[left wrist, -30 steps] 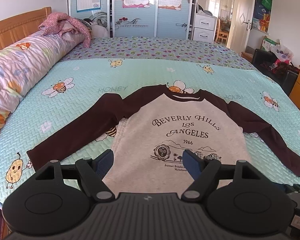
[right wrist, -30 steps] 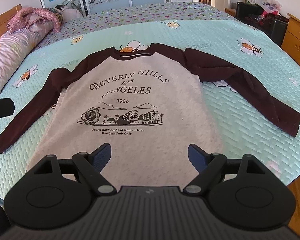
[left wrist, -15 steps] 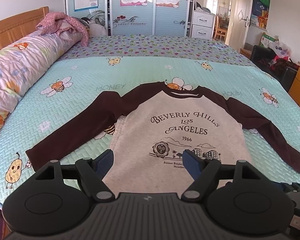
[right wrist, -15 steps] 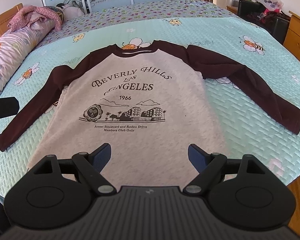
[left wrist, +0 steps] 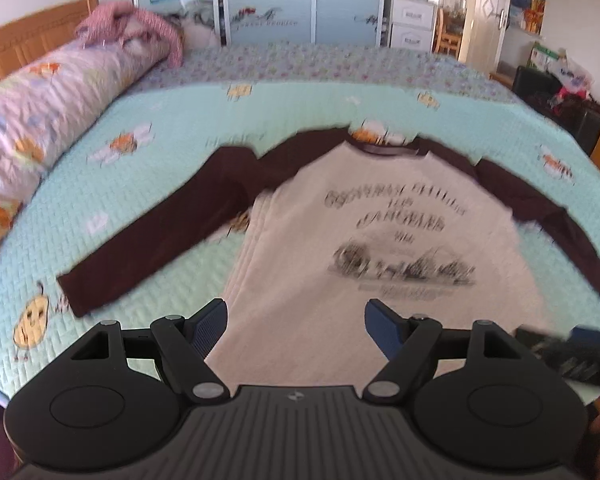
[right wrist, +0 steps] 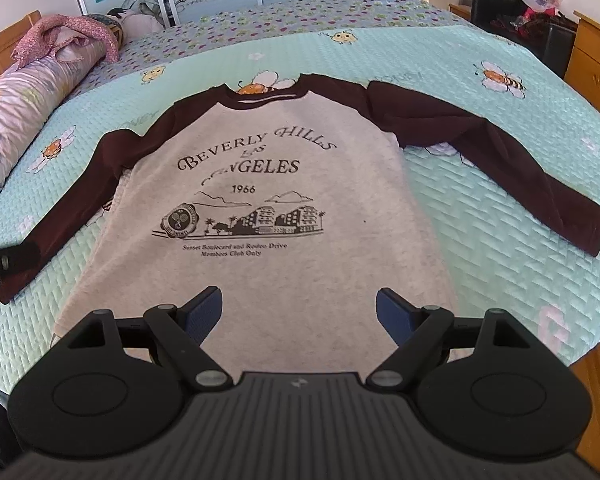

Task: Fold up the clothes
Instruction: 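Move both open grippers down to the grey hem edge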

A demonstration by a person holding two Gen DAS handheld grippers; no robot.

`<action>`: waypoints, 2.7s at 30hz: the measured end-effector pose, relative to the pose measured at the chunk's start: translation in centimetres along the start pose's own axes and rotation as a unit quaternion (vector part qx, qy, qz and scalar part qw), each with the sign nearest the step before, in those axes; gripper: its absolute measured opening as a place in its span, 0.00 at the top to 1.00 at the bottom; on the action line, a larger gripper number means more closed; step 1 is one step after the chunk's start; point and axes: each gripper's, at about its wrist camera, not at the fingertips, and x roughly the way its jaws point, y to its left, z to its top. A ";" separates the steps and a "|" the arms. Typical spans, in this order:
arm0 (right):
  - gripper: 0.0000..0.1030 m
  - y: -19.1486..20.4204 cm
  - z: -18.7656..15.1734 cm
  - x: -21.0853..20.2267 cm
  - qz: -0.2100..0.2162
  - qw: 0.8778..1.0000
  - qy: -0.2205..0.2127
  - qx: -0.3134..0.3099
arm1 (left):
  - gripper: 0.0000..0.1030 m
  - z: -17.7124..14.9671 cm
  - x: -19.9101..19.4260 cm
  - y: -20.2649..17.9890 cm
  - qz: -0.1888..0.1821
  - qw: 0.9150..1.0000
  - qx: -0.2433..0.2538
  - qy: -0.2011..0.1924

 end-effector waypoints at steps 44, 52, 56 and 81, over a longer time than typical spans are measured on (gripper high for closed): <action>0.18 -12.5 -6.2 5.8 -0.025 0.991 0.043 0.123 | 0.24 -5.1 10.2 13.2 -0.080 0.986 -0.140 0.043; 0.17 -12.0 -6.3 6.2 -0.036 0.992 0.049 0.110 | 0.24 -3.8 11.5 11.9 -0.150 0.979 -0.128 0.059; 0.17 -12.1 -6.3 6.2 -0.035 0.992 0.049 0.109 | 0.23 -3.7 13.9 11.0 -0.170 0.972 -0.136 0.091; 0.88 -12.5 -6.5 4.9 0.014 0.993 -0.001 0.115 | 0.88 -4.4 11.4 10.9 -0.189 0.973 -0.124 0.056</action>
